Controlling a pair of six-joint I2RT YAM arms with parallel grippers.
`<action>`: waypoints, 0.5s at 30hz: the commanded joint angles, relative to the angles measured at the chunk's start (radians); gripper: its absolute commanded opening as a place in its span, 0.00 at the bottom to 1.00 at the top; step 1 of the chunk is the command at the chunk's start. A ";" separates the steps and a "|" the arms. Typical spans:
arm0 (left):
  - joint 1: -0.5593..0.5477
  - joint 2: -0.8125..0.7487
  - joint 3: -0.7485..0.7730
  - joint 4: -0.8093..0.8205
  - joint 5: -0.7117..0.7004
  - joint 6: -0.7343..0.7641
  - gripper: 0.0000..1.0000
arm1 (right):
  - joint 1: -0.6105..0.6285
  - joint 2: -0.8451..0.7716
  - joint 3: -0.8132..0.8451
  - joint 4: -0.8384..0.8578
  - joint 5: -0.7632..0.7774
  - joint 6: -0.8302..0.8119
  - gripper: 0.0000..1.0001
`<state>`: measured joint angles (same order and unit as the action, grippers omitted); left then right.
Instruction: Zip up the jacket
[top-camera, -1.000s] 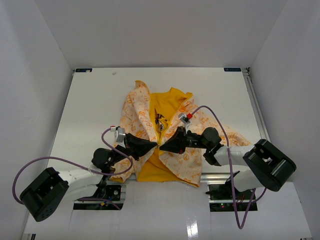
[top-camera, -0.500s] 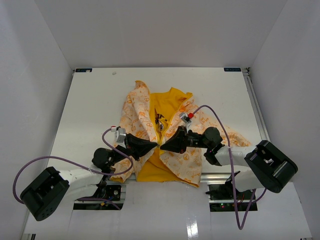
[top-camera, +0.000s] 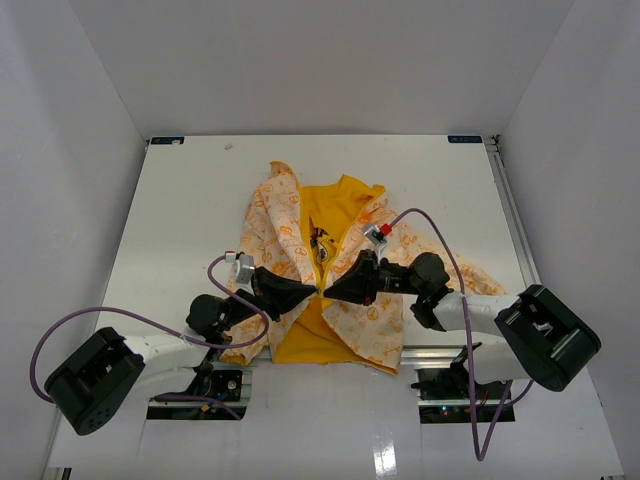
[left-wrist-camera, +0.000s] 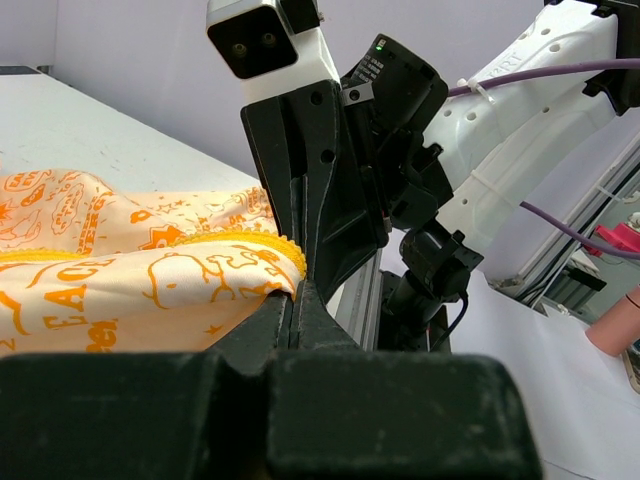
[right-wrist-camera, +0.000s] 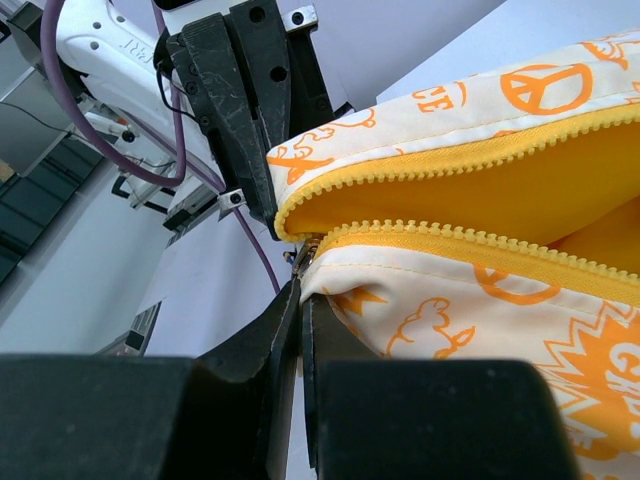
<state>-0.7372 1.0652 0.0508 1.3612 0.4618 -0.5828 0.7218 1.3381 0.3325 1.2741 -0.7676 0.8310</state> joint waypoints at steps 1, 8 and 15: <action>-0.009 0.000 -0.062 0.458 0.037 -0.025 0.03 | -0.018 -0.045 0.030 0.550 0.013 -0.002 0.08; -0.010 -0.010 -0.062 0.460 -0.004 -0.076 0.41 | -0.018 -0.029 0.011 0.554 0.010 -0.010 0.08; -0.008 0.008 -0.055 0.459 0.001 -0.090 0.45 | -0.016 -0.018 0.013 0.556 0.005 -0.010 0.08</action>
<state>-0.7391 1.0634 0.0509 1.3557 0.4473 -0.6516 0.7078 1.3273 0.3313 1.2758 -0.7696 0.8299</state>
